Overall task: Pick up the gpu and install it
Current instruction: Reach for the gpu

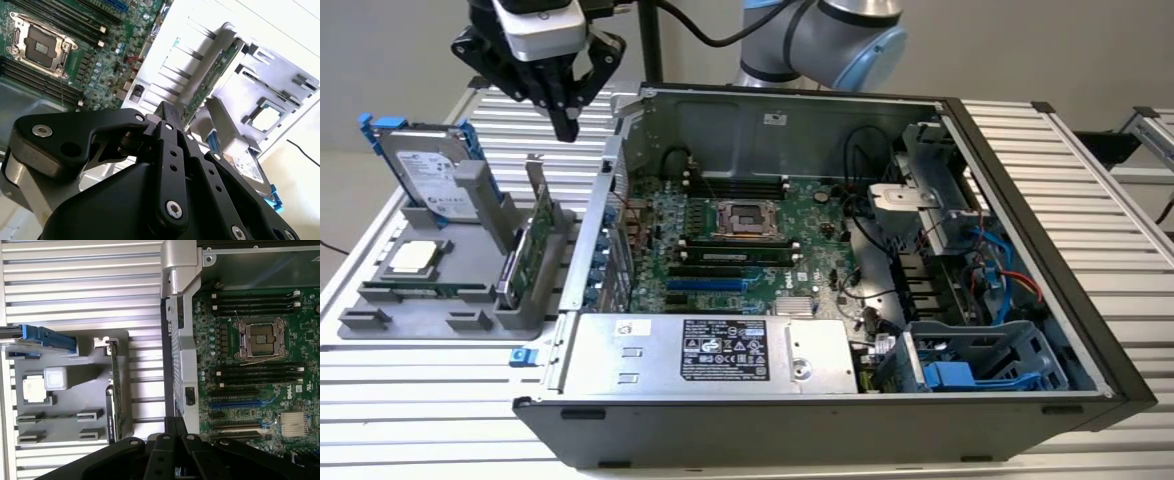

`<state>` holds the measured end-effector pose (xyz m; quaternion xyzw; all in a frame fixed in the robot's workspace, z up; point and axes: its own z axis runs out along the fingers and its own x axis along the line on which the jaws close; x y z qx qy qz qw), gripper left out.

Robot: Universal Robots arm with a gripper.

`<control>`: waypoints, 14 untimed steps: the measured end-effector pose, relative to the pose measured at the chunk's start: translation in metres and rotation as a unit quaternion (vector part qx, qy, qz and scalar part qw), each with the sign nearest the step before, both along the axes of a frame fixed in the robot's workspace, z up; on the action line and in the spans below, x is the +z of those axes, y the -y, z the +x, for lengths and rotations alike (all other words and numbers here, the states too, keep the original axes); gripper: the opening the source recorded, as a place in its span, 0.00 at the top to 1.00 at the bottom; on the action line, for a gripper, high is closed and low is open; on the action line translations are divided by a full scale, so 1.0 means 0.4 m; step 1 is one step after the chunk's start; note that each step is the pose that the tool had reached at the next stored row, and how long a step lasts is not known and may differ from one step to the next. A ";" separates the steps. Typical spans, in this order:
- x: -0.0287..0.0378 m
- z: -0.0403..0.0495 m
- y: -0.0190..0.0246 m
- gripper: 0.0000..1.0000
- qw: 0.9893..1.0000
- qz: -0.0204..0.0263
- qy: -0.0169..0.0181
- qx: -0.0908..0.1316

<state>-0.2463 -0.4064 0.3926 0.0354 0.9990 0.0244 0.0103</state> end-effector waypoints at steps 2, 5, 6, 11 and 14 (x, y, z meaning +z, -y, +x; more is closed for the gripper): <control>0.000 -0.008 0.001 1.00 1.000 0.000 0.000 0.000; 0.000 -0.020 0.002 1.00 1.000 0.000 0.000 0.000; 0.000 -0.023 0.002 1.00 1.000 0.000 0.000 0.000; 0.000 -0.044 0.004 1.00 1.000 0.000 0.000 0.000; 0.000 -0.057 0.005 1.00 1.000 0.000 0.000 0.000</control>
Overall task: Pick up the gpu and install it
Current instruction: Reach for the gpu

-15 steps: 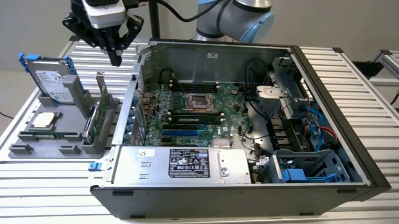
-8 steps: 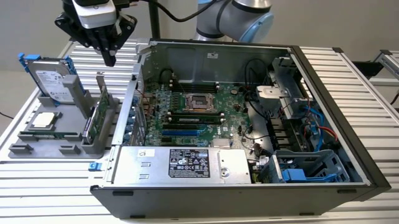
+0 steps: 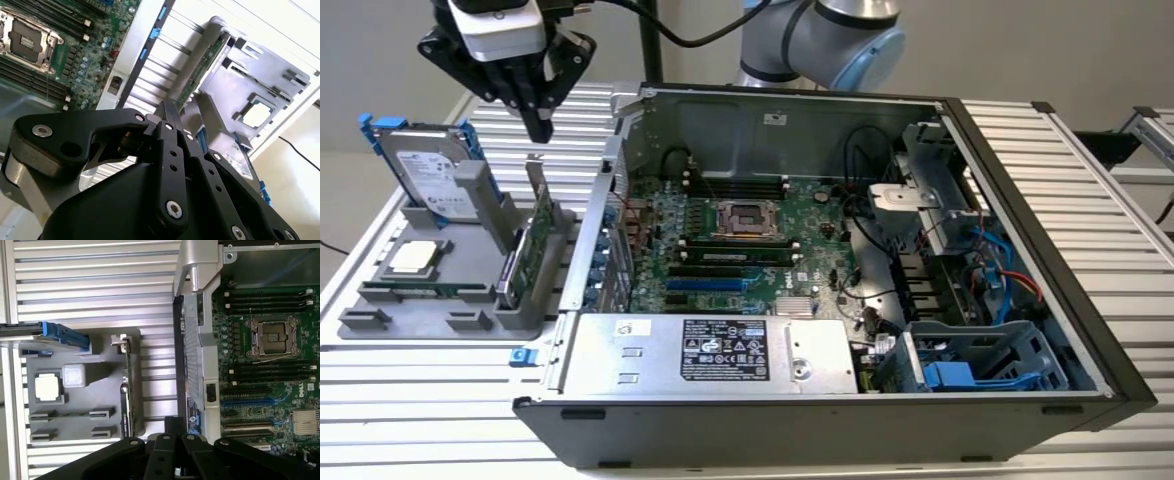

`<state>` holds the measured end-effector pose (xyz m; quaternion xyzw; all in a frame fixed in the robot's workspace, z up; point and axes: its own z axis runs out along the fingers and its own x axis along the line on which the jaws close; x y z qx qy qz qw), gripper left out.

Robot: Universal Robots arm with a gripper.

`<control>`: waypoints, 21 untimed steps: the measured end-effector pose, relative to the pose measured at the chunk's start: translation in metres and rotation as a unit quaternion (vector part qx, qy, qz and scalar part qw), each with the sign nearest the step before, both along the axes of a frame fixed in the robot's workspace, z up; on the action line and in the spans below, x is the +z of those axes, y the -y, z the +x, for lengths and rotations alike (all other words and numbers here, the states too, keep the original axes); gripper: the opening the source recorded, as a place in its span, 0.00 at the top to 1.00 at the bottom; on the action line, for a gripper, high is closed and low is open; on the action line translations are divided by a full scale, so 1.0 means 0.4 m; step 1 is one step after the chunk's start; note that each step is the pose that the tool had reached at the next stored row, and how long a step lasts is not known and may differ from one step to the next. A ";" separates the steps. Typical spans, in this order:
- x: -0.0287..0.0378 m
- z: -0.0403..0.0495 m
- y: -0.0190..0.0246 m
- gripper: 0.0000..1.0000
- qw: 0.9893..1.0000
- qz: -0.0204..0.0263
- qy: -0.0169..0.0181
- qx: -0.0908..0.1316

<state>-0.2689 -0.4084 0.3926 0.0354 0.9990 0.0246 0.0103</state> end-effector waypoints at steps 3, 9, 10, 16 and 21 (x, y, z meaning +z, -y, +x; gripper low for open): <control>0.000 -0.012 0.001 1.00 1.000 0.000 0.000 0.000; 0.000 -0.034 0.002 1.00 1.000 0.000 0.000 0.000; 0.000 -0.038 0.002 1.00 1.000 0.000 0.000 0.000; 0.000 -0.056 0.003 1.00 1.000 0.000 0.000 0.000; 0.000 -0.070 0.003 1.00 1.000 0.000 0.000 0.000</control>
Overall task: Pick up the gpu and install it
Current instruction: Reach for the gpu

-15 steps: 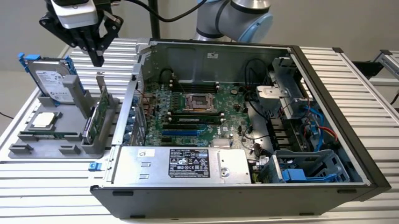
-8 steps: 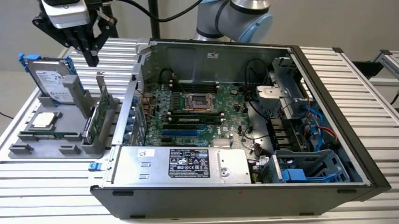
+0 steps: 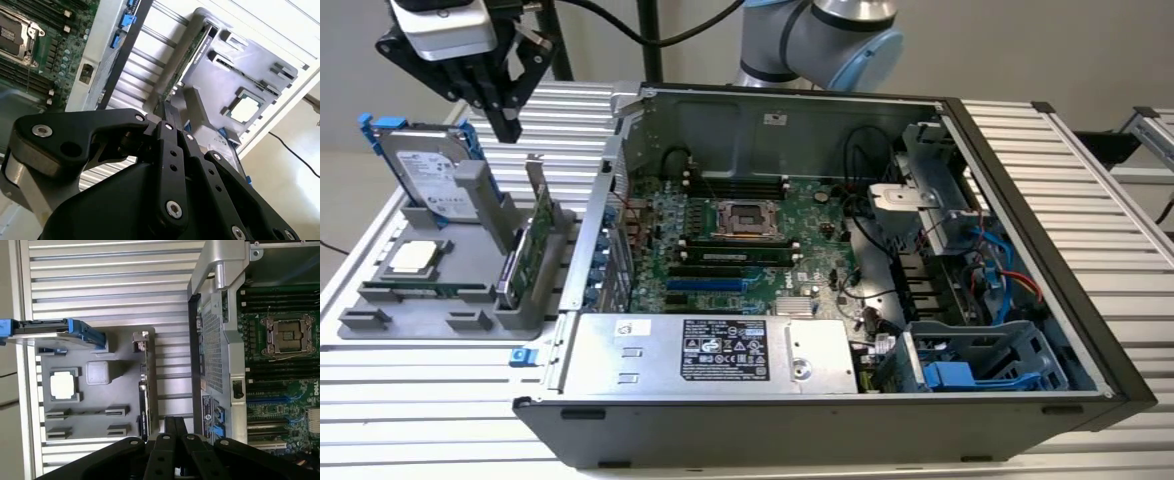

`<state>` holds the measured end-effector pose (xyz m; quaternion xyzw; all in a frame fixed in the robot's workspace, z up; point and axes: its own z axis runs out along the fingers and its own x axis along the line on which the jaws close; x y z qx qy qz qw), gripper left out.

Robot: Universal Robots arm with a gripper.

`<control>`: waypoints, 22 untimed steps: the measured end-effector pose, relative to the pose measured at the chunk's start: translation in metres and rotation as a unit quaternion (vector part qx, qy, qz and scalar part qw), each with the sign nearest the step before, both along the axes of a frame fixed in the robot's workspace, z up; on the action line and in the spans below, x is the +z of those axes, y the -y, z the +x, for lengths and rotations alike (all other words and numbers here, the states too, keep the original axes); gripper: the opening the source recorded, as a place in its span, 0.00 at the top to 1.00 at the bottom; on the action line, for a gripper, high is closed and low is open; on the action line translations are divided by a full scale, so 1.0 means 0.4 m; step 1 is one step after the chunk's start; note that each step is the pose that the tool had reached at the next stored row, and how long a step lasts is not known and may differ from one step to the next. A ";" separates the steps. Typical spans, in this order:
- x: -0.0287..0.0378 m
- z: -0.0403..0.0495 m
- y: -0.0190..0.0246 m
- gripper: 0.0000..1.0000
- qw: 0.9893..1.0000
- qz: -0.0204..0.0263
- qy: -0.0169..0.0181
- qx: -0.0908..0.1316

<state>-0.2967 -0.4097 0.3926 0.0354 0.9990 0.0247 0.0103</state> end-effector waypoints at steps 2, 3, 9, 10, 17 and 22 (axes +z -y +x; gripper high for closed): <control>0.000 -0.005 0.000 1.00 1.000 0.000 0.000 0.000; 0.000 -0.007 0.000 1.00 1.000 0.000 0.000 0.000; 0.000 -0.023 0.001 1.00 1.000 0.000 0.000 0.000; 0.000 -0.025 0.001 1.00 1.000 0.000 0.000 0.000; 0.000 -0.044 0.001 1.00 1.000 0.000 0.000 0.000; 0.000 -0.056 0.002 1.00 1.000 0.000 0.000 0.000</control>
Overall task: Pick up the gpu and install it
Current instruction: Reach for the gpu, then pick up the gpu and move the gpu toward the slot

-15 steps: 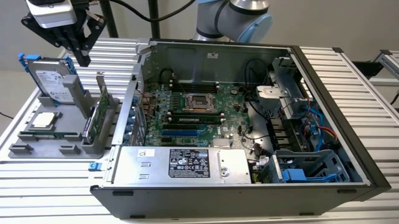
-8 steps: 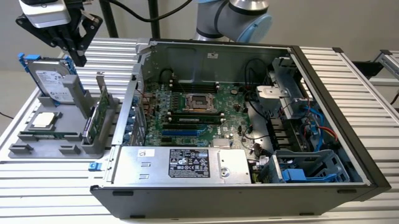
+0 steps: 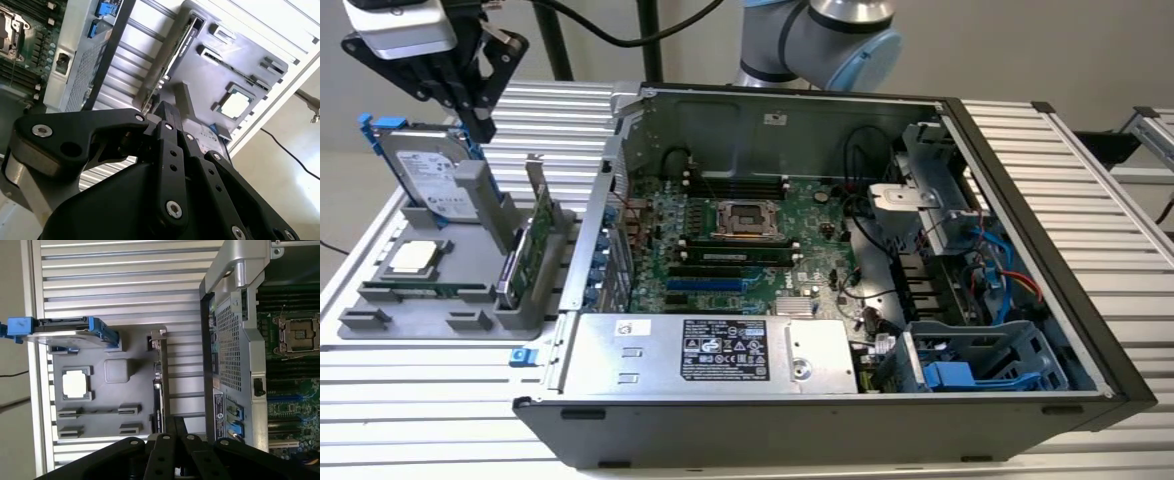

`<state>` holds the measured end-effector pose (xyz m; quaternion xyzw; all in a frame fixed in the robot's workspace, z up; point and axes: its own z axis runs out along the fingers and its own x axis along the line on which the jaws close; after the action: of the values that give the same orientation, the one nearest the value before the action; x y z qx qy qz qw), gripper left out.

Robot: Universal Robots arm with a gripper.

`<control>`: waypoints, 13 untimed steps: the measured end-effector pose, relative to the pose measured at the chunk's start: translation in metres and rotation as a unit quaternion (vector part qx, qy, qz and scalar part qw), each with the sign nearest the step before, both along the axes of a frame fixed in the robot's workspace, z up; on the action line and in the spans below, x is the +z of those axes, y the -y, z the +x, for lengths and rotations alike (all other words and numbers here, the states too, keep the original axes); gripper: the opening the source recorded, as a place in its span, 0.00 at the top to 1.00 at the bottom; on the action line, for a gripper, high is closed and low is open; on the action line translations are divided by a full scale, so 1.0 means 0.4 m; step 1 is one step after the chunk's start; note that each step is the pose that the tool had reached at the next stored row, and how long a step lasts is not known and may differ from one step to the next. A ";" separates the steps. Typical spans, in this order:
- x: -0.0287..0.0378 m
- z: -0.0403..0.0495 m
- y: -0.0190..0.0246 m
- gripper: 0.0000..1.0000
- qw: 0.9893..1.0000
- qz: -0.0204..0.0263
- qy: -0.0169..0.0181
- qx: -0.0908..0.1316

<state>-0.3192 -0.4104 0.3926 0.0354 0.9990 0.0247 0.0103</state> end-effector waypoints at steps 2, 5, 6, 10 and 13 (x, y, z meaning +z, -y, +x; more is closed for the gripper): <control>0.000 -0.005 0.000 1.00 1.000 0.000 0.000 0.000; 0.000 -0.012 0.000 1.00 1.000 0.000 0.000 0.000; 0.000 -0.014 0.000 1.00 1.000 0.000 0.000 0.000; 0.000 -0.017 0.000 1.00 1.000 0.001 0.000 0.000; 0.000 -0.017 0.000 1.00 1.000 0.001 0.000 0.000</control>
<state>-0.3260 -0.4105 0.3926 0.0354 0.9990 0.0252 0.0103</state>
